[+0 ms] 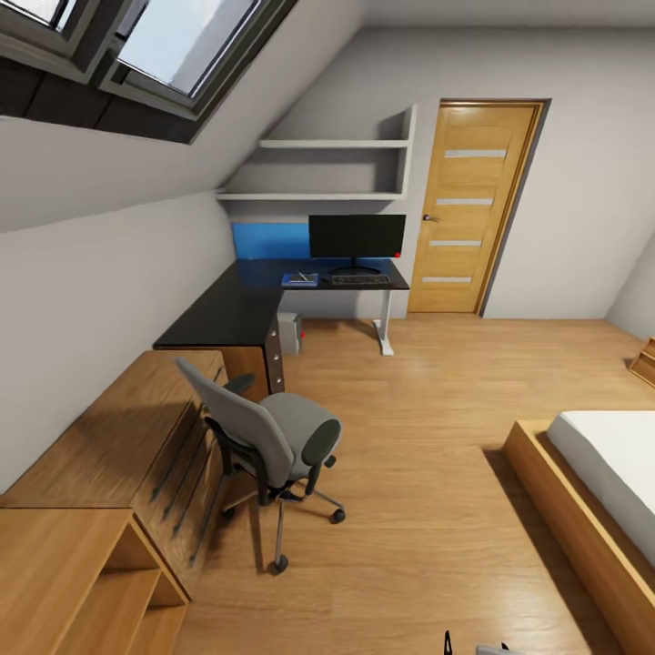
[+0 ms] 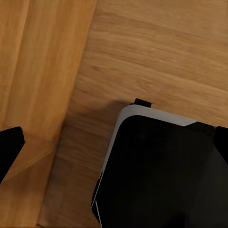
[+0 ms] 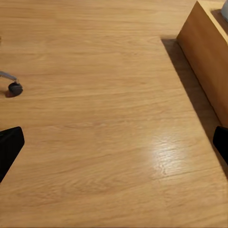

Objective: In the bedroom, organize the workspace by keeping the computer under the desk, ensuring the monitor is on the desk, placing the keyboard on the desk next to the monitor, placing the mouse on the desk next to the keyboard, moving the folder from the swivel chair onto the desk next to the mouse, stacking the notebook on top of the folder with the pen on top of the notebook, and positioning the swivel chair next to the desk.

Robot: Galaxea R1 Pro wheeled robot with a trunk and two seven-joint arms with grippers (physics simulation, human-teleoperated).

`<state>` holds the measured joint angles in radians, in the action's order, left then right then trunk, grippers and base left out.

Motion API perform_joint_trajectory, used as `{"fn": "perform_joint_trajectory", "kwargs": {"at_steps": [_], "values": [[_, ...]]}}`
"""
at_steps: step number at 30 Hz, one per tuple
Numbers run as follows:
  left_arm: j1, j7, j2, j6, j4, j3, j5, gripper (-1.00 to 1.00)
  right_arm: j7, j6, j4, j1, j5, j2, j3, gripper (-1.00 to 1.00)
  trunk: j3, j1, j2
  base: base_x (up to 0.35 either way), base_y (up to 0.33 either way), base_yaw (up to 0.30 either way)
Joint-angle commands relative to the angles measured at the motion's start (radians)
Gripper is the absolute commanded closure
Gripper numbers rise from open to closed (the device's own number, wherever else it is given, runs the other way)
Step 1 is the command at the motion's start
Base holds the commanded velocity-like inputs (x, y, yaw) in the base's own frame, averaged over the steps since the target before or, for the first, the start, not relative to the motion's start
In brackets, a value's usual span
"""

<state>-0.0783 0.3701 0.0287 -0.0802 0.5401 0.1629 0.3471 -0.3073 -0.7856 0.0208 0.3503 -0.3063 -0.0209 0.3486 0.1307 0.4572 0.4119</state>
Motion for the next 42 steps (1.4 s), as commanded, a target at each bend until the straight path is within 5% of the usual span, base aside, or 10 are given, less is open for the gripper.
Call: {"fn": "perform_joint_trajectory", "kwargs": {"at_steps": [1,42], "values": [[0.000,0.007,-0.001,-0.004,0.001,0.007,0.011,-1.00,-0.006,-0.003,0.002,0.001,-0.004,-0.001,0.009,-1.00,0.002,0.000,0.002,0.000,0.057,0.000],[0.000,0.007,-0.001,-0.004,0.002,0.008,0.010,-1.00,-0.006,-0.002,0.002,0.002,-0.004,0.002,0.009,-1.00,0.002,0.000,0.002,0.000,0.101,0.000]]}}
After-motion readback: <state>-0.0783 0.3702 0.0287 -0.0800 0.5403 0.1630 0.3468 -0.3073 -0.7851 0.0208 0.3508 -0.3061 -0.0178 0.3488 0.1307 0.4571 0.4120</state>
